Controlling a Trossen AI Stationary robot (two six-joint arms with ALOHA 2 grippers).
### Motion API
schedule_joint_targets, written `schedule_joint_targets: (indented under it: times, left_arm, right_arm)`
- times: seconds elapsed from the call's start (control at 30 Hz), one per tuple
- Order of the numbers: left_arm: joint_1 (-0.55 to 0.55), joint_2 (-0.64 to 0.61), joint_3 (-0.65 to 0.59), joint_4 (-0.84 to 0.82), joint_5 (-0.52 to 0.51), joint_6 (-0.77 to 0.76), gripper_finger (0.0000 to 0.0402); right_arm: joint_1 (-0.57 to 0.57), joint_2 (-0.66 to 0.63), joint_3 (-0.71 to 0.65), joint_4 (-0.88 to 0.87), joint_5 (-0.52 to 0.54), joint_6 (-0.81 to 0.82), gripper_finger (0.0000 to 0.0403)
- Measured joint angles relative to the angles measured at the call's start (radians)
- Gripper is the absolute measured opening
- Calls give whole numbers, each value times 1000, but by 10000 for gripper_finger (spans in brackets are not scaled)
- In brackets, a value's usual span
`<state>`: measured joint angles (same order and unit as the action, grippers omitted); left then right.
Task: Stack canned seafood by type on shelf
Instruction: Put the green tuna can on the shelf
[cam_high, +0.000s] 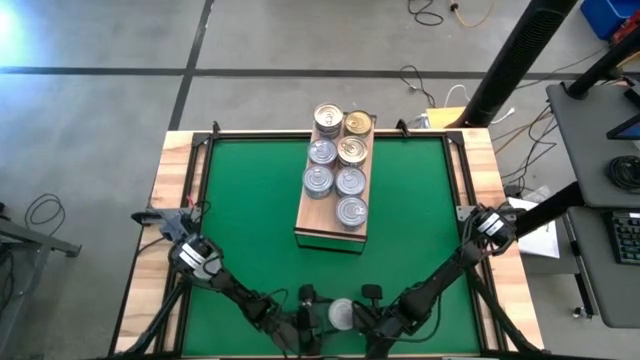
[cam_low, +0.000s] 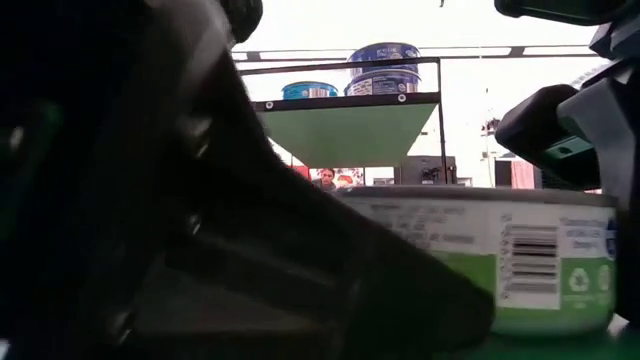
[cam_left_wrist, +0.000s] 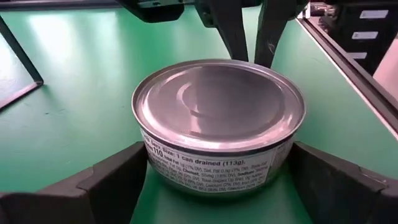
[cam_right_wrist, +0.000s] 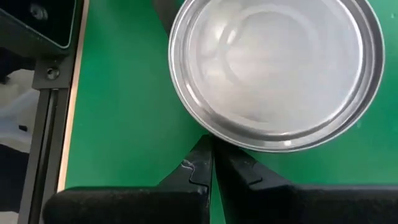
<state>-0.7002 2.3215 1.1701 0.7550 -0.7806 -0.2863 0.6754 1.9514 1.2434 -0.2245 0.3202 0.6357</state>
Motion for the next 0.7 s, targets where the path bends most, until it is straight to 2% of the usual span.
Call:
schedule_joint_targets:
  times: [0.2,0.47,0.57,0.7]
  left_arm:
    - [2,0,45,-50,-46,-60,358]
    - [0,-1,73,-118,-49,-78,358]
    - [1,-2,63,-111,-33,-107,368]
    - [24,-3,60,-123,39,-159,392]
  right_arm:
    - [0,0,-5,-2,-5,1,13]
    - [0,-1,-5,-10,-6,1,13]
    - [0,-1,-5,-9,-6,0,13]
    - [0,-2,-5,-2,-6,-2,13]
